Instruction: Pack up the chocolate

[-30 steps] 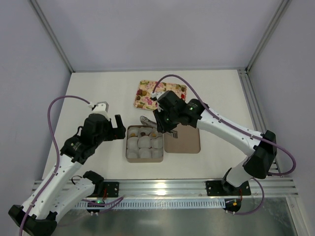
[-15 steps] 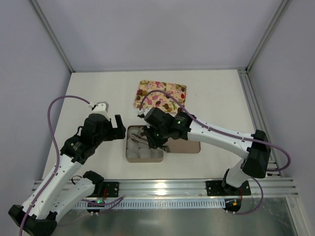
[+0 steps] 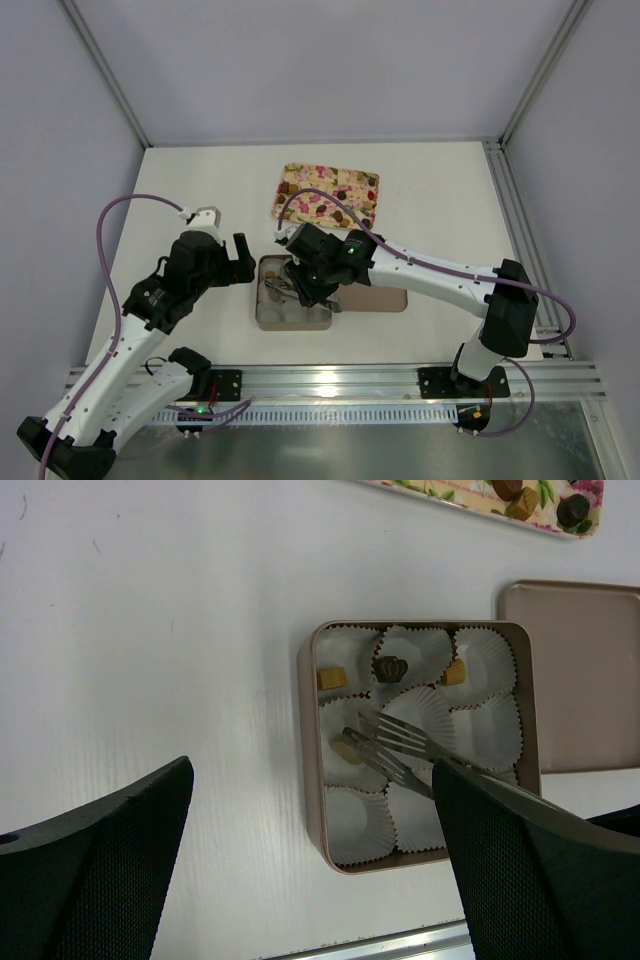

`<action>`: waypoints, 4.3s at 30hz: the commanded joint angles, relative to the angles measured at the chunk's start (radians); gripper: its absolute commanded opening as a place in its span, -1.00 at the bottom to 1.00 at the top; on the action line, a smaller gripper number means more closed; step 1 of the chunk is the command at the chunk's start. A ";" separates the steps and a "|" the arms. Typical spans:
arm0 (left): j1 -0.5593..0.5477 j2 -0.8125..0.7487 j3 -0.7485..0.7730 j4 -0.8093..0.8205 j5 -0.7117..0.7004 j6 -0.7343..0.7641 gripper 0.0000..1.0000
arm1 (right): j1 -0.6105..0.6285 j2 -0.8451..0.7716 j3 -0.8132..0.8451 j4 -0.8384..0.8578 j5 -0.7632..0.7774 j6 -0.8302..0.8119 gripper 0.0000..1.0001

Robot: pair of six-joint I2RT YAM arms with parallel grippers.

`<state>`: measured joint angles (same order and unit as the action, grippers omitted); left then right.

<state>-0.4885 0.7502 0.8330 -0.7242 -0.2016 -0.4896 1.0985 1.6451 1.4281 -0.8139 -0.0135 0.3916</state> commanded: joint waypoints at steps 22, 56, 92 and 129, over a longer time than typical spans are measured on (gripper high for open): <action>0.004 -0.008 0.000 0.003 -0.015 -0.001 0.99 | -0.307 -0.130 0.155 -0.057 0.113 -0.125 -0.18; 0.004 0.000 0.000 0.003 -0.009 0.002 0.99 | -0.514 0.117 0.146 -0.039 0.153 -0.203 -0.12; 0.004 -0.003 0.000 0.002 -0.016 0.002 0.99 | -0.539 0.117 0.104 -0.037 0.104 -0.215 -0.12; 0.004 0.000 0.000 0.002 -0.013 0.000 0.99 | -0.578 0.151 0.189 -0.080 0.047 -0.224 -0.17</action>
<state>-0.4885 0.7506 0.8330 -0.7242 -0.2016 -0.4896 0.5232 1.8072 1.5940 -0.8917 0.0406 0.1825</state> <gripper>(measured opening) 0.996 0.419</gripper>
